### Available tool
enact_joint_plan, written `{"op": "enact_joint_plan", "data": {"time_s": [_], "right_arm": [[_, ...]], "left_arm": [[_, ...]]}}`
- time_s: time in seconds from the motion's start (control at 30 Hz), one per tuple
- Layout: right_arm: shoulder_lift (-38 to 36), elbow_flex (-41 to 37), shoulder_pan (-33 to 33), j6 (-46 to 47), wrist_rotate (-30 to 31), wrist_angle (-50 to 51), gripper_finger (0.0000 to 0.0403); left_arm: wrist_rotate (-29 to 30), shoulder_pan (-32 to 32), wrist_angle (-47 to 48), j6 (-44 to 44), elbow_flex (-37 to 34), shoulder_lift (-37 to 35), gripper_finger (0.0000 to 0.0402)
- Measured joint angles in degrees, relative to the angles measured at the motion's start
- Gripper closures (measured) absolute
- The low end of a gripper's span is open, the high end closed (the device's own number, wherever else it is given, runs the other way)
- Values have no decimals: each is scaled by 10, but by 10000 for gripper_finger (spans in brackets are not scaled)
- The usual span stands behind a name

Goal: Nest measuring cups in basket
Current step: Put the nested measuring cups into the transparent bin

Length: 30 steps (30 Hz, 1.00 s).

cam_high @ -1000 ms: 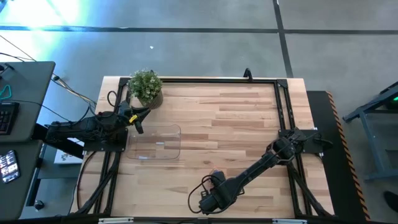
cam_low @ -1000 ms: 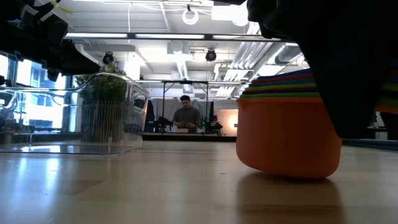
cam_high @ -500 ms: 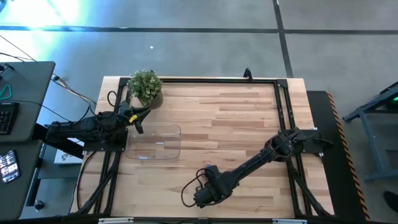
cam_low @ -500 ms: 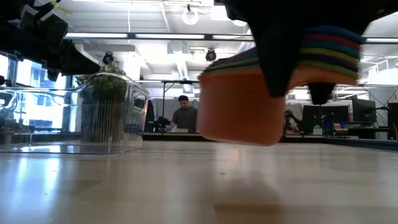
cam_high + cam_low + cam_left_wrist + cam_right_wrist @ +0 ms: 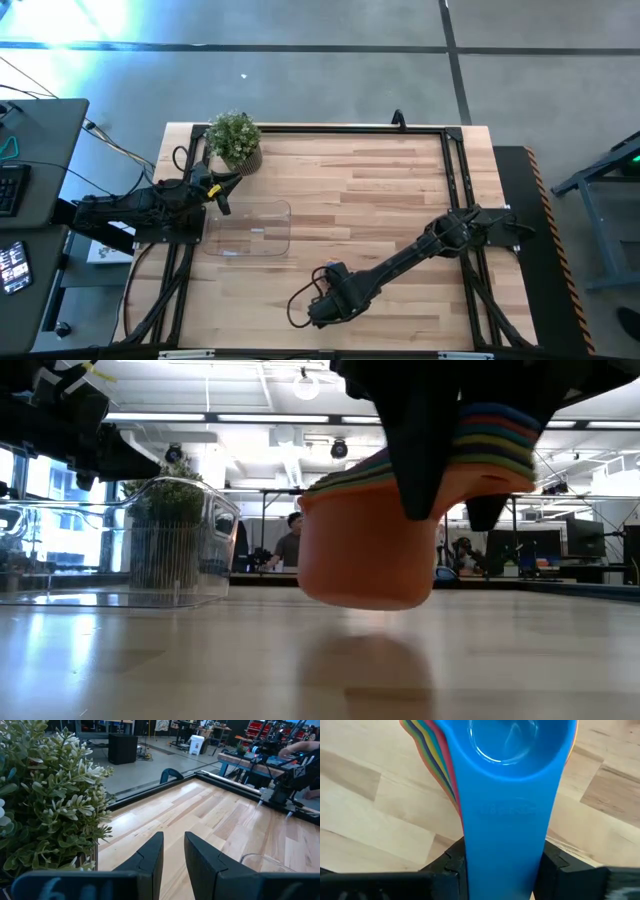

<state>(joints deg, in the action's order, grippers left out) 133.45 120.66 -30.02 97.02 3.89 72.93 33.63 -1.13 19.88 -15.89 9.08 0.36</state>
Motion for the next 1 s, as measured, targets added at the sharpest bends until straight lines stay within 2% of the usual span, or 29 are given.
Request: {"op": "enact_joint_plan", "data": {"time_s": [0.67,0.9,1.0], "right_arm": [[0,-1,23,-4,-28,-22,280],[0,-1,23,6,-22,-24,280],[0,-1,23,9,5,-30,280]], "left_arm": [[0,0,0,0,0,0,335],[0,0,0,0,0,0,335],[0,0,0,0,0,0,335]]}}
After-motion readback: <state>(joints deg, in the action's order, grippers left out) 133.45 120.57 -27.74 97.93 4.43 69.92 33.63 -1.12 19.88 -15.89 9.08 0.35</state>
